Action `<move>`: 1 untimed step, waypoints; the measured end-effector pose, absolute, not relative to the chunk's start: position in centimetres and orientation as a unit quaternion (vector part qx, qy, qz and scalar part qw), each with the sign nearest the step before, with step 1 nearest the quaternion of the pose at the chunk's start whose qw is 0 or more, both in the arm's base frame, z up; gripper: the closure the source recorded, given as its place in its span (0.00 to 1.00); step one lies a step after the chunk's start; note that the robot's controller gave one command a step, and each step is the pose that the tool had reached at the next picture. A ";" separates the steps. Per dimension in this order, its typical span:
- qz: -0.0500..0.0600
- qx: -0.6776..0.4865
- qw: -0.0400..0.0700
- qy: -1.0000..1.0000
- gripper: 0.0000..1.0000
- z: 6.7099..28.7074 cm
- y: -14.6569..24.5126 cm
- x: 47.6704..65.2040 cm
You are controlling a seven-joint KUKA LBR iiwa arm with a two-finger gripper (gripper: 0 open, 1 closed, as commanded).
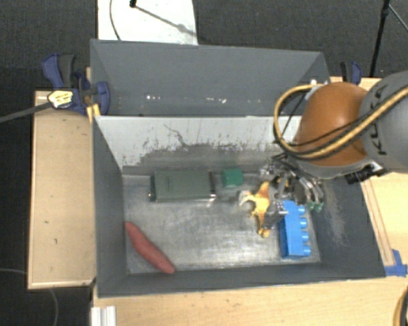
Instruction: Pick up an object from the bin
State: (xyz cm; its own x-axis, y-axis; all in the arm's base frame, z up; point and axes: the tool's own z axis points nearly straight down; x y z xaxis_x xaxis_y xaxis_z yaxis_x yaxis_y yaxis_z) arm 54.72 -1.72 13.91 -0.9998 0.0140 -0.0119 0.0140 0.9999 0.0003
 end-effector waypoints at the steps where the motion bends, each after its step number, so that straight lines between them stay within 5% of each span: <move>1: 0.000 0.063 0.006 0.998 1.00 7.8 -4.7 51.0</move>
Offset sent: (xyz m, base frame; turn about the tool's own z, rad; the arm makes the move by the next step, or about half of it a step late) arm 0.0000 0.0000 0.0000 0.0000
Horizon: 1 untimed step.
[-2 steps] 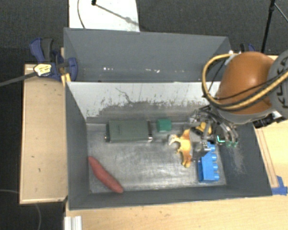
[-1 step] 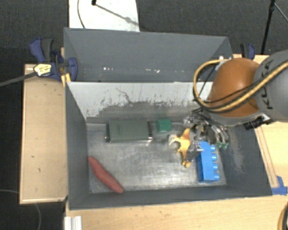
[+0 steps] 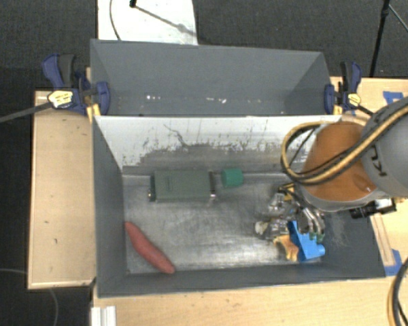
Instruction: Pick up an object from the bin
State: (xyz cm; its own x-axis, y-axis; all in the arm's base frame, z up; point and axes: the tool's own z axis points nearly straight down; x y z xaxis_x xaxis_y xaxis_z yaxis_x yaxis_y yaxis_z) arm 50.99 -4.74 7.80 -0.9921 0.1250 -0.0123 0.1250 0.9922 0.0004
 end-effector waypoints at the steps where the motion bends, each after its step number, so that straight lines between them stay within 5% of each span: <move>1: 0.000 0.062 0.006 0.998 1.00 7.8 -4.7 51.0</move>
Offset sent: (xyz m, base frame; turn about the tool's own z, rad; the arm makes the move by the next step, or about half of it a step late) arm 0.0033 0.0090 0.1354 -0.0226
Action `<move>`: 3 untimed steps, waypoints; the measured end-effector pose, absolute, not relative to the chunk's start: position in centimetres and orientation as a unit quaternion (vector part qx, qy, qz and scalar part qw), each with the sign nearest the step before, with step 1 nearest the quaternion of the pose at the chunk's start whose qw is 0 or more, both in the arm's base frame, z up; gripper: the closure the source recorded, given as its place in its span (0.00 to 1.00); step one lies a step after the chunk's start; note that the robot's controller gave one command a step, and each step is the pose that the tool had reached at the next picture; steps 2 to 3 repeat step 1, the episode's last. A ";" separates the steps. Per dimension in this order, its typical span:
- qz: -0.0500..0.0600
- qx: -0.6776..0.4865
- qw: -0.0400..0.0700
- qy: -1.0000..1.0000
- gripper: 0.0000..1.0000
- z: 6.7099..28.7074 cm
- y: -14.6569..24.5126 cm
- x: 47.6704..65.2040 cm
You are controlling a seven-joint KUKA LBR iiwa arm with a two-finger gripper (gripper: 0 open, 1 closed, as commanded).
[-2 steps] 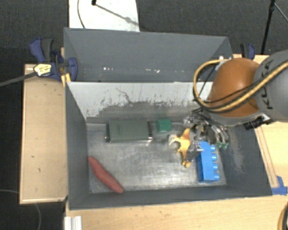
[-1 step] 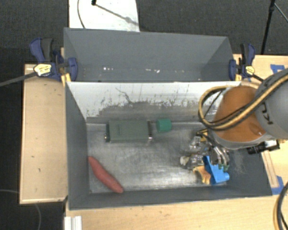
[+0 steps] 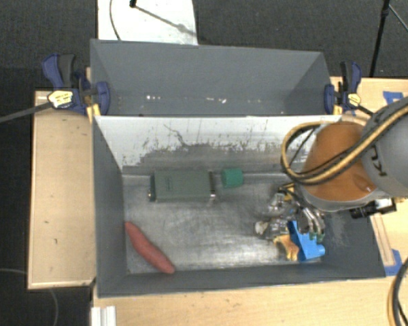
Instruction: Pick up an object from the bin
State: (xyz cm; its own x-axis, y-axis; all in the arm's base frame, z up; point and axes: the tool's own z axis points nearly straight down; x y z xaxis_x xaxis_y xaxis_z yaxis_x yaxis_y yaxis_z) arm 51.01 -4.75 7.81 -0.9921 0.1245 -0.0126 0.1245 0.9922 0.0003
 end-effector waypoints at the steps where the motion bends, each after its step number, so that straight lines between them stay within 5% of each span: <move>1: 0.000 0.050 0.001 0.999 1.00 21.4 -3.8 51.4; 3: 0.000 0.050 0.001 0.999 1.00 21.4 -3.8 51.4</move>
Offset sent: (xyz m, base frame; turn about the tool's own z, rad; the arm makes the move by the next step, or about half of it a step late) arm 0.0000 0.0000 0.0000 0.0000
